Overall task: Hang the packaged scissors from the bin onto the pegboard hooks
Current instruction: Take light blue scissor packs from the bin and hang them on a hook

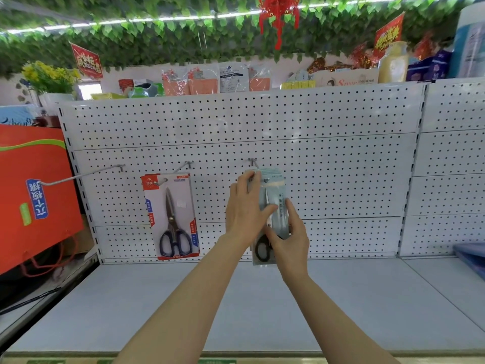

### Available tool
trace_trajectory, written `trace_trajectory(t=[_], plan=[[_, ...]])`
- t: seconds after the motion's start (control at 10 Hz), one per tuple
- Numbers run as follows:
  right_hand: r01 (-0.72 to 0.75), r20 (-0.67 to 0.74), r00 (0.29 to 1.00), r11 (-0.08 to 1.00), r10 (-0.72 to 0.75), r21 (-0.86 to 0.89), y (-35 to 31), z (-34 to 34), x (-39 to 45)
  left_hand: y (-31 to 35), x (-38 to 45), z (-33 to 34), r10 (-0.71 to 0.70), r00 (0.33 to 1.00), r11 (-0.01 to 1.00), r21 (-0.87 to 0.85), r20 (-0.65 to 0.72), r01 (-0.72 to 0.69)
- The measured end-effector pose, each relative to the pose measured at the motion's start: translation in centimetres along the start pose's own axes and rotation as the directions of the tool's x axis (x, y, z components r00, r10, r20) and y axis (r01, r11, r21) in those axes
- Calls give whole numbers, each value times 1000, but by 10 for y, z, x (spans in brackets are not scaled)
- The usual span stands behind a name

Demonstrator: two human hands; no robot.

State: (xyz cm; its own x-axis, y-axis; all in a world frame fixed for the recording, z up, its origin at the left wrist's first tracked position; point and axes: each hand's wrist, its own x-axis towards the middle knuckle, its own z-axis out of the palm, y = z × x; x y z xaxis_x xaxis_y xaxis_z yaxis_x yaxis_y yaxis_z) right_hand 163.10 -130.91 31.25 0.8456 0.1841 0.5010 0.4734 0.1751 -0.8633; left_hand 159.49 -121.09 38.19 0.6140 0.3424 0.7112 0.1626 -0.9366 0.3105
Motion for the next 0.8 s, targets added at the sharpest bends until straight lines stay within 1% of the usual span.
trace_trajectory(t=[0.4, 0.5, 0.6, 0.7, 0.8], plan=[[44, -10, 999, 989, -46, -139, 11, 6, 15, -8, 8, 2, 33, 999, 999, 43, 7, -33], [71, 6, 997, 970, -71, -233, 10, 3, 17, -11, 10, 0, 36, 999, 997, 61, 29, -38], [100, 27, 995, 928, -97, -359, 3, -2, 19, -14, 8, -5, 24, 998, 998, 55, 63, -28], [167, 56, 986, 866, -160, -472, -2, -6, 21, -17, 5, -14, 44, 996, 996, 76, 81, -50], [215, 70, 974, 788, -214, -576, -8, -13, 17, -24, -3, -24, 33, 993, 992, 119, 113, -47]])
